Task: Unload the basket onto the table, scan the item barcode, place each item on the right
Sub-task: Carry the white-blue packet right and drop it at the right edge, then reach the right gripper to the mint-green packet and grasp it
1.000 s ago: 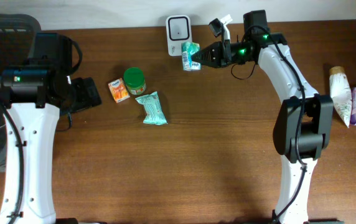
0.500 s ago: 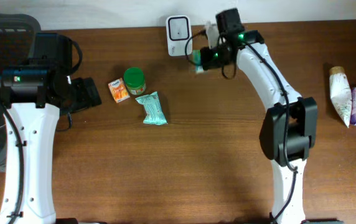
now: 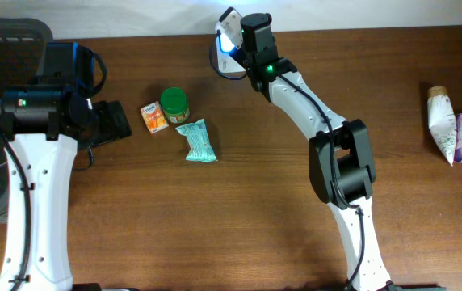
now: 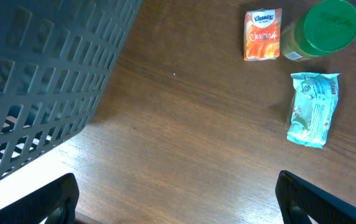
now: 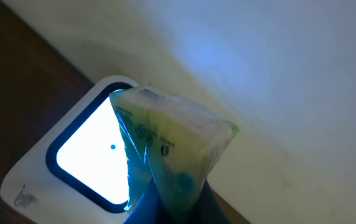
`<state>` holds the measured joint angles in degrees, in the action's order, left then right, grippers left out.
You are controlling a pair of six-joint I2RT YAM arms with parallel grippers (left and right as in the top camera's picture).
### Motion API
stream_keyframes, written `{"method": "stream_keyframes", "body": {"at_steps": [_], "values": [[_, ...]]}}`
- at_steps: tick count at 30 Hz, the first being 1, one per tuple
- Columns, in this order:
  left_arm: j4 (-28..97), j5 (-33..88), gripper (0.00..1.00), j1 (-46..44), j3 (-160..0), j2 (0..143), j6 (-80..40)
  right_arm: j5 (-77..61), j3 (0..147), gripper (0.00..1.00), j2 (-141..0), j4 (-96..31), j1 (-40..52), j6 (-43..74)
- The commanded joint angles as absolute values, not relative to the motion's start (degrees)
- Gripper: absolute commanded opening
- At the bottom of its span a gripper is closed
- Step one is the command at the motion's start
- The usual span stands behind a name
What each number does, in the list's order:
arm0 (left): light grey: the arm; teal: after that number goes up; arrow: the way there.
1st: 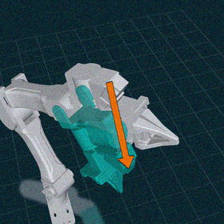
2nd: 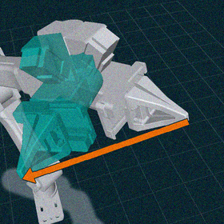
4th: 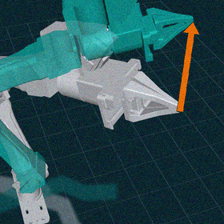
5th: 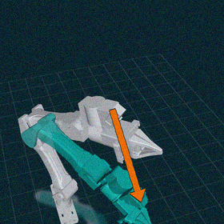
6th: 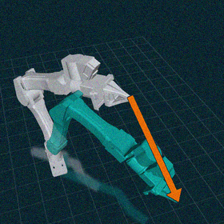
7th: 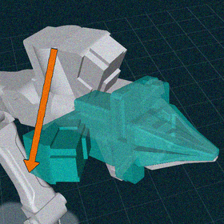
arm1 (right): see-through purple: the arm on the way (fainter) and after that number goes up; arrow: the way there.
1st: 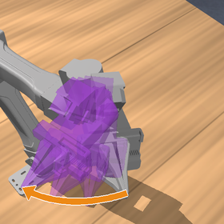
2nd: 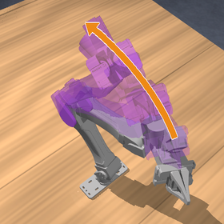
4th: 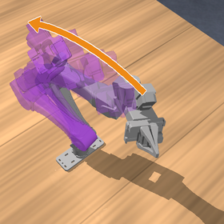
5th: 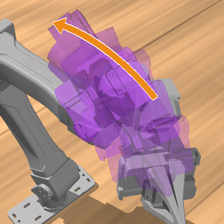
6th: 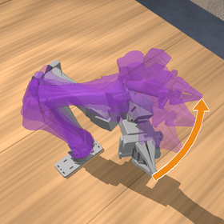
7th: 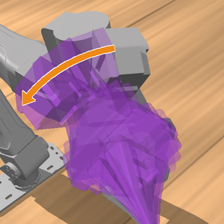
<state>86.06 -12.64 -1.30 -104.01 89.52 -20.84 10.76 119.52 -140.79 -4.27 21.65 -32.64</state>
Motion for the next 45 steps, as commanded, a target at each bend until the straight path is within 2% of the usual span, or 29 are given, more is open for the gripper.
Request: {"method": "stream_keyframes", "body": {"at_steps": [1,5,7,10,12,14,16,18,20,21,24,25,26,29,31,34,38,40,41,43,45], "values": [[86.0,-12.7,0.99,-1.0,-104.2,89.1,-21.4,18.9,120.6,0.04,-138.9,-4.3,21.8,-20.1],[86.0,-12.7,0.99,-1.0,-104.2,89.1,-21.4,22.3,120.6,0.04,-133.6,-19.2,15.3,-4.1],[86.0,-12.7,0.99,-1.0,-104.2,89.1,-21.4,22.3,120.6,0.04,-132.9,-33.5,7.9,0.7],[86.0,-12.7,0.99,-1.0,-104.2,89.1,-21.4,22.3,120.5,0.04,-132.9,-52.2,-4.4,1.6],[86.0,-12.7,0.99,-1.0,-104.2,89.1,-21.4,21.6,120.2,0.04,-132.9,-58.8,-12.4,1.6],[86.0,-12.7,0.99,-1.0,-104.2,89.1,-21.4,13.4,120.2,0.09,-132.9,-61.2,-19.0,1.6],[86.0,-12.7,0.99,-1.0,-104.2,89.1,-21.4,7.8,120.2,0.73,-132.9,-62.3,-23.1,1.6],[86.0,-12.7,0.99,-1.0,-104.2,89.1,-21.4,7.5,120.2,0.98,-132.9,-64.1,-24.5,1.6],[86.0,-12.7,0.99,-1.0,-104.2,89.1,-21.4,5.9,120.6,0.99,-131.8,-66.1,-24.3,2.4],[86.0,-12.7,0.99,-1.0,-104.2,89.1,-21.4,-0.5,121.3,0.99,-129.8,-67.3,-23.9,2.4],[86.0,-12.7,0.99,-1.0,-104.2,89.1,-21.4,-29.2,121.3,0.99,-123.3,-73.6,-21.7,2.1],[86.0,-12.7,0.99,-1.0,-104.2,89.1,-21.4,-40.9,121.3,0.99,-123.0,-78.2,-19.7,-2.2],[86.0,-12.7,0.99,-1.0,-104.2,89.1,-21.4,-44.7,120.8,0.99,-123.2,-81.3,-16.7,-6.2],[86.0,-12.7,0.99,-1.0,-104.2,89.1,-21.4,-44.1,116.9,0.99,-123.3,-81.5,-5.1,-10.3],[86.0,-12.7,0.99,-1.0,-104.2,89.1,-21.4,-43.7,113.2,0.99,-123.3,-76.0,5.1,-10.2],[86.0,-12.7,0.99,-1.0,-104.2,89.1,-21.4,-30.2,111.7,0.99,-123.3,-64.3,21.1,-1.9],[86.0,-12.7,0.99,-1.0,-104.2,89.1,-21.4,-12.4,111.7,0.99,-124.2,-51.8,36.4,8.8],[86.0,-12.7,0.99,-1.0,-104.2,89.1,-21.4,-11.5,111.5,0.99,-126.8,-47.6,40.1,9.5],[86.0,-12.7,0.99,-1.0,-104.2,89.1,-21.4,-11.0,111.5,0.96,-128.0,-46.9,41.1,9.5],[86.0,-12.7,0.99,-1.0,-104.2,89.1,-21.4,-9.8,111.5,0.75,-130.2,-45.5,41.8,9.5],[86.0,-12.7,0.99,-1.0,-104.2,89.1,-21.4,-9.1,110.9,0.75,-132.5,-43.9,41.6,9.5]]}}
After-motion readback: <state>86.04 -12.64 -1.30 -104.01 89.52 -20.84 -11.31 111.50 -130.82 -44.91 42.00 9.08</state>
